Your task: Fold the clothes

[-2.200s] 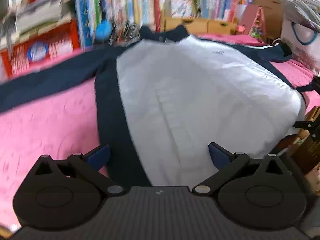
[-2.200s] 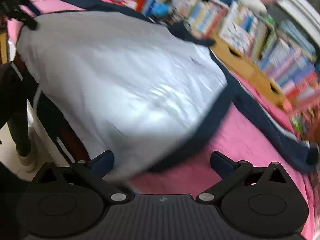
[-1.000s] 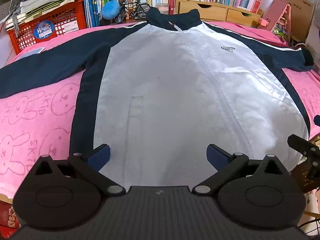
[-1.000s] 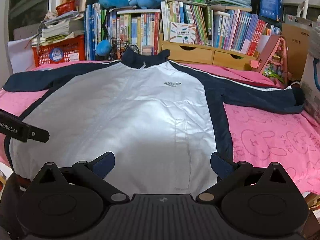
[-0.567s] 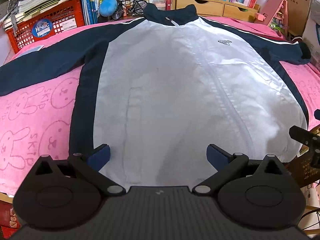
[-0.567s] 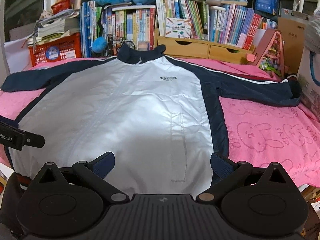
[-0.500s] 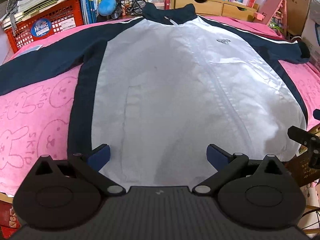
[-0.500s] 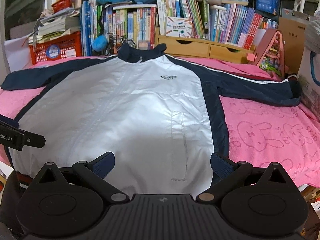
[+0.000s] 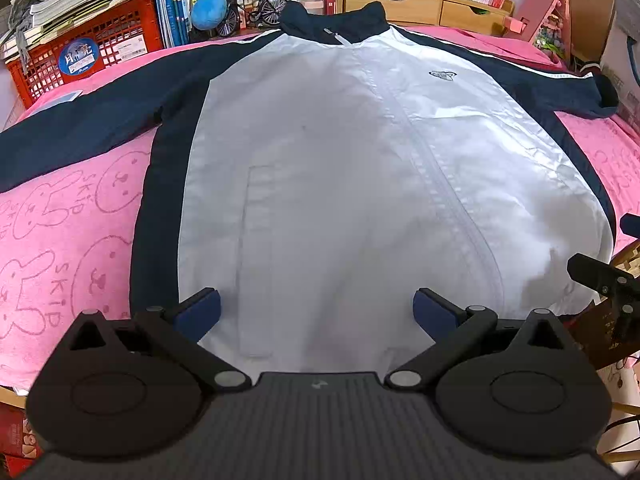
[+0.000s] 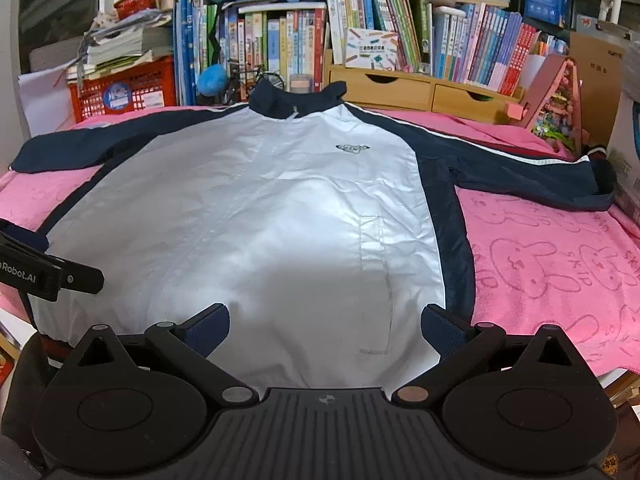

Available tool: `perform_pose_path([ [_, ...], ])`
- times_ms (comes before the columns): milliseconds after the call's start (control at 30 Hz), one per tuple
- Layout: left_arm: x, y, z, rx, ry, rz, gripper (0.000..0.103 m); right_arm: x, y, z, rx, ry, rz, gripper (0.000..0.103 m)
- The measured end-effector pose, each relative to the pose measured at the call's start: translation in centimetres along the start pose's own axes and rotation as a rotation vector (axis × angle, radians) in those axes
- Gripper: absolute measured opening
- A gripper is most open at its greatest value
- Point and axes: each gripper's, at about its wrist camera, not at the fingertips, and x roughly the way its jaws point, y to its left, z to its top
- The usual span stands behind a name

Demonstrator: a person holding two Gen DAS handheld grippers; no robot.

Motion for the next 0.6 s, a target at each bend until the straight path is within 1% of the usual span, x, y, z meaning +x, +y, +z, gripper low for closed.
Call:
perform_pose_path([
  [467, 0.1, -0.3, -0.1, -0.003, 0.000, 0.014, 0.103, 0.2, -0.5, -0.3, 0.014, 0.006, -0.003, 0.103],
  [600, 0.1, -0.2, 0.0, -0.010, -0.014, 0.015, 0.103, 0.1, -1.3, -0.2, 0.020, -0.015, -0.026, 0.103],
])
